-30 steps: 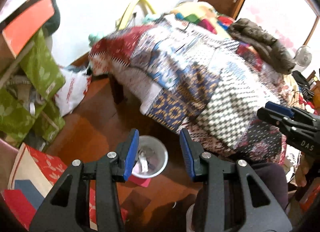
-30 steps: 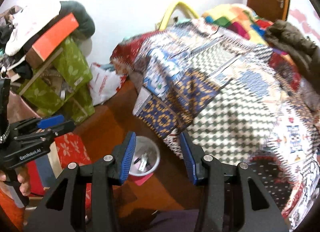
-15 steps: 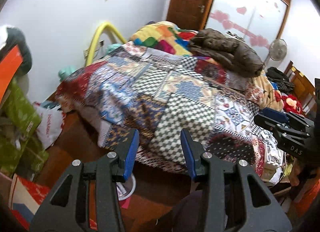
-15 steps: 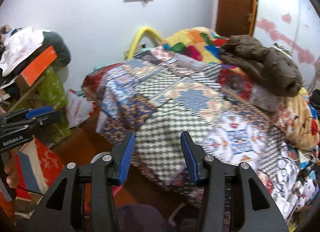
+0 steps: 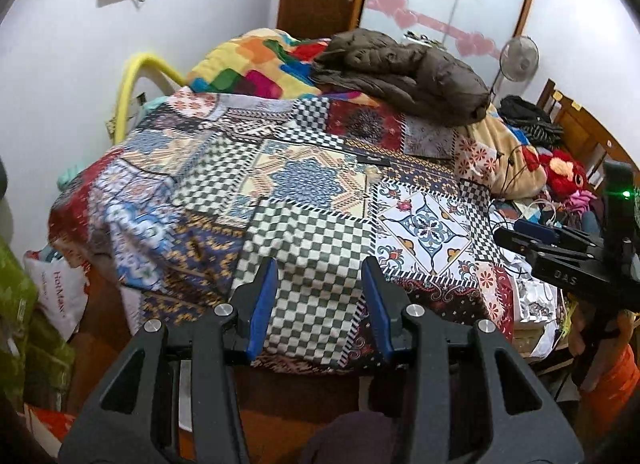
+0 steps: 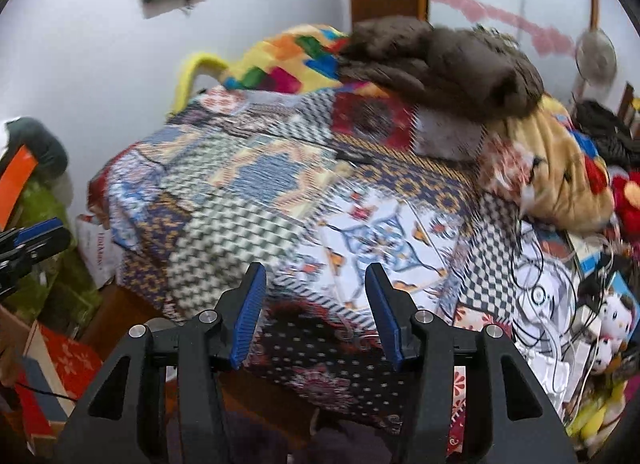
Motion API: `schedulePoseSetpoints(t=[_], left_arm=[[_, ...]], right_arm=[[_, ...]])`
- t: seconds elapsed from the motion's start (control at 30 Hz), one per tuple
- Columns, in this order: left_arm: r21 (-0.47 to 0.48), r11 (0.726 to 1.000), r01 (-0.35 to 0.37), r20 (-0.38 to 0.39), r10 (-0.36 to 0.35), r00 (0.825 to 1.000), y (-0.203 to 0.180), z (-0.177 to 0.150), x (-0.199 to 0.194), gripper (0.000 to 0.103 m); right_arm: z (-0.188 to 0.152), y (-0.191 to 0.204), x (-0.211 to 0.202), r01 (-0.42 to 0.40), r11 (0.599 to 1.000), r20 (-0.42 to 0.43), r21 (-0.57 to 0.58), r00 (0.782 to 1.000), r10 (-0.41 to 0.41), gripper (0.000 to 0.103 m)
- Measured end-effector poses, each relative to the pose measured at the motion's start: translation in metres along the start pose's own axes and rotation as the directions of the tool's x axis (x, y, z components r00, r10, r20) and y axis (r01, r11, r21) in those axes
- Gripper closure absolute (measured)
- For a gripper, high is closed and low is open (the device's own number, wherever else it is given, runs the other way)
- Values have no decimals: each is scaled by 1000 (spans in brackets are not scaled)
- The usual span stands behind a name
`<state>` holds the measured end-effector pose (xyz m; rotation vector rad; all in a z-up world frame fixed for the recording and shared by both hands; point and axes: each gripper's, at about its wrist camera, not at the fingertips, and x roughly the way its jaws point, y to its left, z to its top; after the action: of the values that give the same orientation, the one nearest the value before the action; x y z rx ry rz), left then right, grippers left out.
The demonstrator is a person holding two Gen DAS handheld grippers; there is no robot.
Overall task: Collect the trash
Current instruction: 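Move both open tools back over the bed toward the remaining items, then grasp the clear bag with yellow band with the left tool while the right tool grasps the pink hair clip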
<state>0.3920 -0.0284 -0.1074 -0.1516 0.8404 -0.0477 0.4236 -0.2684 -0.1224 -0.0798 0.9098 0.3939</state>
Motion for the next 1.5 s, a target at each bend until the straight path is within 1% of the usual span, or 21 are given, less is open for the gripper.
schedulePoseSetpoints(t=[0.17,0.43,0.63,0.77,0.83,0.9,0.97,1.0,1.13,1.3,1.37,1.5], left_arm=[[16,1000,21,-40,-20,999,-10,14,46,60],[36,999,24,-102,-21,995,-16,33,125,60],[44,999,27,-136,-21,991,-16,44,177,61],[46,998,38,-154,-30,988,-18,50,204,61],[47,998,44,-156,-36,987,-19,54,215,61],[45,997,54,-157,-47,987,-21,59,226,61],[45,997,67,-161,-59,985,-25,63,236,61],[44,996,77,-163,-69,984,-27,66,241,61],[62,992,111,-176,-99,979,-41,77,261,61],[93,984,154,-199,-133,971,-64,94,293,61],[102,983,156,-210,-132,969,-70,99,306,61],[137,982,131,-225,-98,969,-85,107,336,61]], right_arm=[[7,-31,41,20,998,-53,60,998,-17,55],[25,-42,113,35,996,-89,87,996,-27,55],[34,-39,165,41,998,-109,45,993,-36,55],[37,-35,184,39,999,-103,7,994,-39,56],[39,-33,189,41,999,-95,-12,995,-42,57],[39,-33,193,58,998,-82,-31,995,-60,65],[37,-33,193,82,995,-50,-54,995,-84,76],[36,-33,193,76,995,-42,-60,996,-79,78],[35,-37,191,70,996,-27,-53,997,-72,78],[39,-58,184,47,999,-24,18,999,-46,78],[41,-63,182,47,998,-14,34,999,-47,78],[44,-76,174,51,997,3,62,999,-51,78]])
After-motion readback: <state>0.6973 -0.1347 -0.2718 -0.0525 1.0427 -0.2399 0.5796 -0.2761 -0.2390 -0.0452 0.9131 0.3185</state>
